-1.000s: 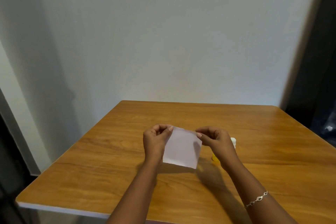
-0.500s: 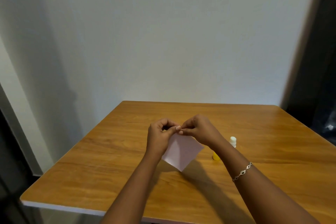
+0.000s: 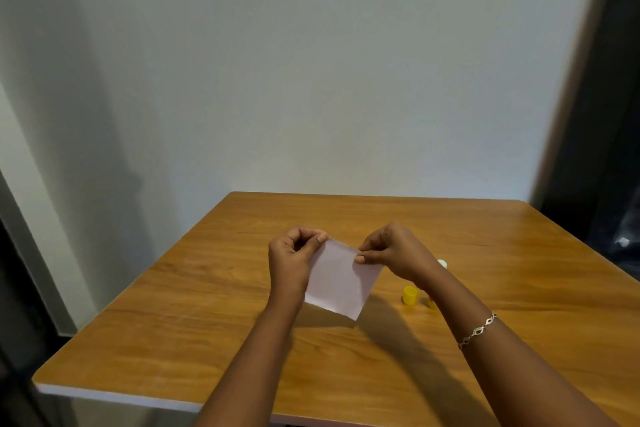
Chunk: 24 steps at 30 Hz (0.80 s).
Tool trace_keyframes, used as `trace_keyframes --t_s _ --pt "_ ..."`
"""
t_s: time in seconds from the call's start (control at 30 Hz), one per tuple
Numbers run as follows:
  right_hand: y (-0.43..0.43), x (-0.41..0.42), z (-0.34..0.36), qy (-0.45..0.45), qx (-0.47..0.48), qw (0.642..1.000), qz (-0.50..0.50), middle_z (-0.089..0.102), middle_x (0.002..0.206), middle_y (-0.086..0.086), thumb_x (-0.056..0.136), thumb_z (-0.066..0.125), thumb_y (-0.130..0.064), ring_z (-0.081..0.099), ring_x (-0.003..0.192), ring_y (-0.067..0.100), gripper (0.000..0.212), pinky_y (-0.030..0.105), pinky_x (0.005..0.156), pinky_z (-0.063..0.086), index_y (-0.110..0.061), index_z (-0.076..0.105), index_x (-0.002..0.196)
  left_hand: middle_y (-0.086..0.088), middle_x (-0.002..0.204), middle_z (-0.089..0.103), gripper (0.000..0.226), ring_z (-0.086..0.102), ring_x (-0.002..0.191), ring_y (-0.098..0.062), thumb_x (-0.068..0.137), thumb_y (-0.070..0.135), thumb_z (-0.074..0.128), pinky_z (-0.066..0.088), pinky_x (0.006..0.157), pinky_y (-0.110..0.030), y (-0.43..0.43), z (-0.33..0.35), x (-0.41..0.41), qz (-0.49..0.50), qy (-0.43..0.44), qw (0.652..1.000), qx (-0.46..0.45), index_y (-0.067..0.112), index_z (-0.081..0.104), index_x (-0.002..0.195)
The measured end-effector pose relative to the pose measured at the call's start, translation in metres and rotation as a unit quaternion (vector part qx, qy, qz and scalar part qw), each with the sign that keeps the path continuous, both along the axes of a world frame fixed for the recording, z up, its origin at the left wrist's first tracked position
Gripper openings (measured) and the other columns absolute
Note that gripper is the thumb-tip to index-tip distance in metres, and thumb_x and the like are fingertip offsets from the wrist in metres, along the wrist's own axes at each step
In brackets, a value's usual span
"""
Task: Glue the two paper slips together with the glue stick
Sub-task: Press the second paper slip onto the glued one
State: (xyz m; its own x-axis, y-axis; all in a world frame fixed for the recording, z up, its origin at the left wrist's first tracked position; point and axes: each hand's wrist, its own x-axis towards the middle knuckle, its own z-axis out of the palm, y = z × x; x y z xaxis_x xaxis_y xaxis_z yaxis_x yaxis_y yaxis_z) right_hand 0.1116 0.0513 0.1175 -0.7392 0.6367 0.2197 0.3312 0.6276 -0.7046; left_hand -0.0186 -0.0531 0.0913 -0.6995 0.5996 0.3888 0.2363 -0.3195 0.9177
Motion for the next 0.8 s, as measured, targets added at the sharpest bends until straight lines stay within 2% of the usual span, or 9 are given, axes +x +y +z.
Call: trace_keyframes --t_s 0.13,0.27,0.43,0.57,0.6,0.67,0.73,0.8 --pt "0.007 0.004 -0.005 0.012 -0.025 1.000 -0.011 0.073 0.089 0.016 0.077 0.069 -0.010 0.066 0.082 0.023 0.012 0.041 0.081 0.053 -0.003 0.073 0.086 -0.001 0.075 0.063 0.016 0.056 0.071 -0.013 0.082 0.005 0.063 0.046 0.064 -0.025 -0.002 0.000 -0.001 0.013 -0.039 0.999 0.008 0.013 0.061 0.068" --pt "0.009 0.009 -0.012 0.071 -0.085 0.993 -0.030 0.072 0.082 0.017 0.075 0.071 -0.010 0.064 0.078 0.023 0.004 0.039 0.077 0.051 -0.006 0.072 0.075 -0.001 0.074 0.062 0.017 0.056 0.070 -0.015 0.083 0.005 0.063 0.047 0.063 -0.027 -0.003 -0.001 -0.001 0.012 -0.071 0.997 0.016 0.013 0.060 0.068" --pt "0.005 0.011 -0.021 0.159 -0.179 0.970 -0.049 0.065 0.067 0.003 0.076 0.068 -0.007 0.060 0.066 0.012 0.011 0.023 0.064 0.047 -0.012 0.067 0.067 -0.001 0.074 0.061 0.016 0.055 0.070 -0.015 0.083 0.006 0.063 0.047 0.062 -0.028 -0.001 -0.005 -0.001 0.023 -0.123 0.992 0.030 0.015 0.061 0.069" --pt "0.004 0.011 -0.024 0.178 -0.181 0.965 -0.064 0.065 0.066 0.001 0.076 0.068 -0.006 0.060 0.063 0.008 0.012 0.017 0.060 0.047 -0.011 0.066 0.066 -0.001 0.074 0.062 0.016 0.056 0.072 -0.015 0.081 0.004 0.064 0.048 0.066 -0.029 -0.001 -0.008 -0.002 -0.001 -0.118 0.992 0.035 0.015 0.062 0.070" --pt "0.004 0.011 -0.024 0.180 -0.174 0.966 -0.065 0.064 0.065 0.002 0.076 0.068 -0.005 0.060 0.062 0.009 0.013 0.018 0.061 0.047 -0.011 0.065 0.065 -0.001 0.077 0.063 0.014 0.057 0.075 -0.015 0.081 0.004 0.064 0.048 0.069 -0.027 -0.002 -0.008 -0.004 -0.003 -0.080 0.996 0.028 0.015 0.064 0.073" --pt "0.005 0.011 -0.023 0.178 -0.152 0.970 -0.071 0.063 0.064 0.003 0.076 0.069 -0.005 0.058 0.063 0.013 0.014 0.024 0.063 0.046 -0.011 0.065 0.064 -0.001 0.087 0.065 0.013 0.060 0.086 -0.014 0.080 0.006 0.066 0.049 0.075 -0.023 -0.003 -0.006 -0.008 0.010 0.062 0.998 -0.012 0.017 0.066 0.086" --pt "0.005 0.010 -0.022 0.165 -0.119 0.977 -0.070 0.063 0.064 0.006 0.076 0.070 -0.007 0.058 0.064 0.016 0.014 0.030 0.064 0.045 -0.011 0.065 0.064 0.002 0.094 0.064 0.018 0.056 0.093 -0.011 0.079 0.010 0.068 0.044 0.079 -0.017 -0.001 -0.001 -0.008 0.027 0.240 0.969 -0.057 0.016 0.067 0.096" --pt "0.002 0.007 -0.021 0.143 -0.083 0.984 -0.062 0.067 0.070 0.014 0.076 0.070 -0.010 0.060 0.069 0.024 0.008 0.039 0.066 0.047 -0.008 0.068 0.068 0.002 0.094 0.064 0.018 0.049 0.095 -0.009 0.079 0.015 0.068 0.037 0.078 -0.014 0.003 0.007 -0.002 0.025 0.371 0.924 -0.089 0.014 0.068 0.097"
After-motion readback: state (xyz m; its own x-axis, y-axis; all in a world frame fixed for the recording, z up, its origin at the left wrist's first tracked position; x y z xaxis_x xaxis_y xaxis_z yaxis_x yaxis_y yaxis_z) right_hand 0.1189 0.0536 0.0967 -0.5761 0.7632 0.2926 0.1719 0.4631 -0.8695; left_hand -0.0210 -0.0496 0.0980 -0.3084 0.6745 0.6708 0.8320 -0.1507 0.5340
